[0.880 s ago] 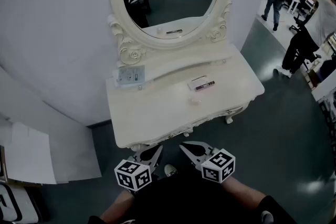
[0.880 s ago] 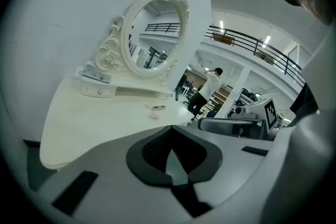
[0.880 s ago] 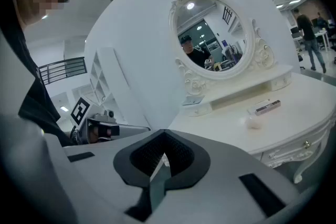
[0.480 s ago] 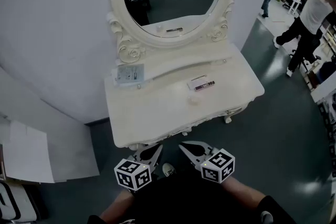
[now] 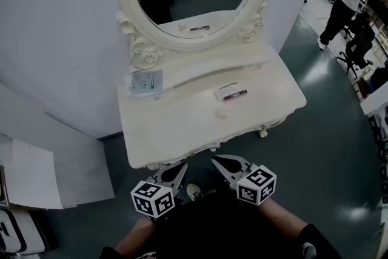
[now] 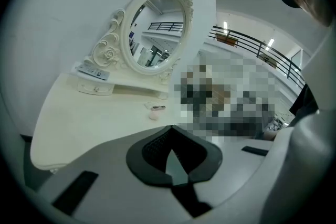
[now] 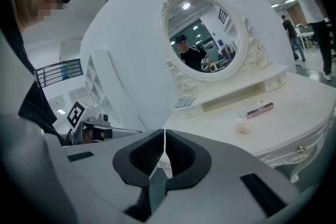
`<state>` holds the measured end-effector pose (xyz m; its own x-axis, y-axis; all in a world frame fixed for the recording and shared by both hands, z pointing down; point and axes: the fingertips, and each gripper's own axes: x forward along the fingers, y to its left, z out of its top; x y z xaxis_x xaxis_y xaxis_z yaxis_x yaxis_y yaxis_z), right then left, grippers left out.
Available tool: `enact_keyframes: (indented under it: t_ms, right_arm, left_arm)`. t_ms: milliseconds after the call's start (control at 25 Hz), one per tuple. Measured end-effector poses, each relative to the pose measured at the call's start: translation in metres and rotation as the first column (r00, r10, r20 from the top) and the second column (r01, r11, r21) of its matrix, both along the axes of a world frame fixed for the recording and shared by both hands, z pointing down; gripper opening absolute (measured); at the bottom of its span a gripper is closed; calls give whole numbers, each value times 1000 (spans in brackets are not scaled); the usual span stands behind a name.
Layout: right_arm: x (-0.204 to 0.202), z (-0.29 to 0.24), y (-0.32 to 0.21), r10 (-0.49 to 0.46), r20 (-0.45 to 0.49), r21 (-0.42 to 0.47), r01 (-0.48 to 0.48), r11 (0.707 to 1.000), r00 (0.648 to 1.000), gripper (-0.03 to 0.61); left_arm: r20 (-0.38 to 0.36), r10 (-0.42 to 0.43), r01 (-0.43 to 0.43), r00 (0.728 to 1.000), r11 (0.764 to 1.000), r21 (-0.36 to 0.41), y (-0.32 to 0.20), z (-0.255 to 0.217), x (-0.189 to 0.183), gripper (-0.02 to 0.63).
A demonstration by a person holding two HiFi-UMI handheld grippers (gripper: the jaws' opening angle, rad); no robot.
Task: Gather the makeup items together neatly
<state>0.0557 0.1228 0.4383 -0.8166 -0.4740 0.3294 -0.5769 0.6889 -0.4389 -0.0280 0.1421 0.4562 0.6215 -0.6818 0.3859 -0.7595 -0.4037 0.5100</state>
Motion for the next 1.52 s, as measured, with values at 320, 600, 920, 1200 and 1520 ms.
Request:
enact_keyframes:
  t_ms: [320,600,920,1200,1520]
  right_arm:
    - [32,1,-47,-3,-41,-9,3,1000,999,32]
    - [54,16,-88,-50,-79,-8,49,999,996,32]
    - [83,58,-133,-113,-216,15,119,993,970,97]
    - [94,107,-173,-235,-384,29,267,963,893,130]
    - [82,154,-202,-401,-505,-3,463,886,764,180]
  left_arm:
    - [29,-47,47,998,999,5,-30,-2,18,9]
    - [68,-80,80,994,997,-3,-52,6,41,9]
    - [96,-135,141,986,989,-55,-62,19,62,9]
    - [114,-199,209,973,975,-79,-69,31,81,9]
    - [130,-297,311,946,945,-105,-75,45,94,9]
